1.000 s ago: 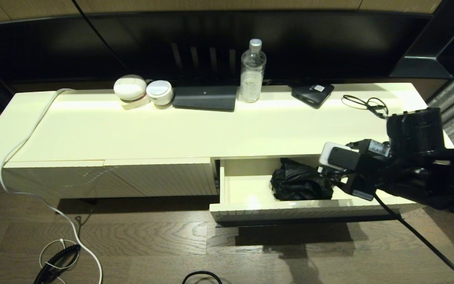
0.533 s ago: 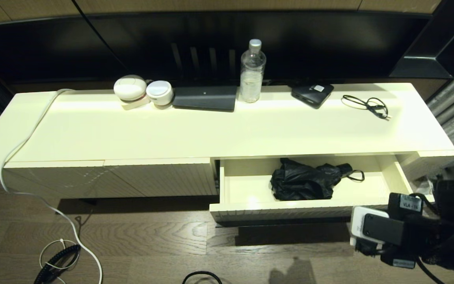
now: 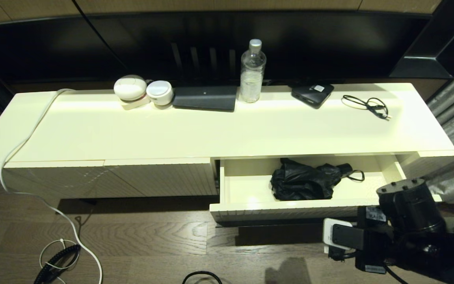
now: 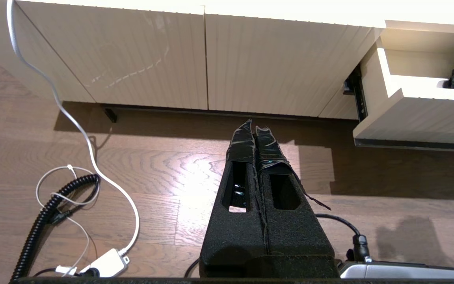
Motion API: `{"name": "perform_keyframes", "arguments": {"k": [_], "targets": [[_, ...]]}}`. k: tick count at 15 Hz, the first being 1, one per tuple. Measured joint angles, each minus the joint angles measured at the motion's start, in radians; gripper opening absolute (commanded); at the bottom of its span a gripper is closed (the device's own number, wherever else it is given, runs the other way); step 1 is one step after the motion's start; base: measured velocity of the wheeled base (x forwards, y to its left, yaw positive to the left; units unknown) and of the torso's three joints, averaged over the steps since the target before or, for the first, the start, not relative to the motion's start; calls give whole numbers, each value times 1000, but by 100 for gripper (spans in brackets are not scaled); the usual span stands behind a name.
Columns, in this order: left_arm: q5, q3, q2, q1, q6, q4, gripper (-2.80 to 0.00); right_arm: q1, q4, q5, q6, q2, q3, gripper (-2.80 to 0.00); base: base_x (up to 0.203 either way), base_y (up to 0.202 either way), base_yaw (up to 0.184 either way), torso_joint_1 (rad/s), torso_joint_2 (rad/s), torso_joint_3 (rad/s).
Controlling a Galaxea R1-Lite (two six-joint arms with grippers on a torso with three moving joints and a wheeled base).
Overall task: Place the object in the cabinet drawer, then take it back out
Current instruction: Close the drawer
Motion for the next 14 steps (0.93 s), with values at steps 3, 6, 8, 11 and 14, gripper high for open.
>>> {"name": "perform_keyframes", "arguments": {"k": [3,6,8,11,14], "targets": [[0,0,0,-1,0,0,-280,-3,-145,-5,-2,108,-5,-280,0,0,0,0,0,0],[0,0,0,-1,0,0,-280,-4,-264,-17,-4,180,-17,-280,0,0,0,0,0,0],[0,0,0,-1,0,0,-280,-4,-324,-53,-7,210,-25,-280,0,0,0,0,0,0],[0,0,0,0,0,0,-280,-13,-386,-75,-8,243,-40,-280,0,0,0,0,0,0],[0,0,0,0,0,0,-280,-16,-470,-89,-8,282,-45,-280,0,0,0,0,0,0]]}}
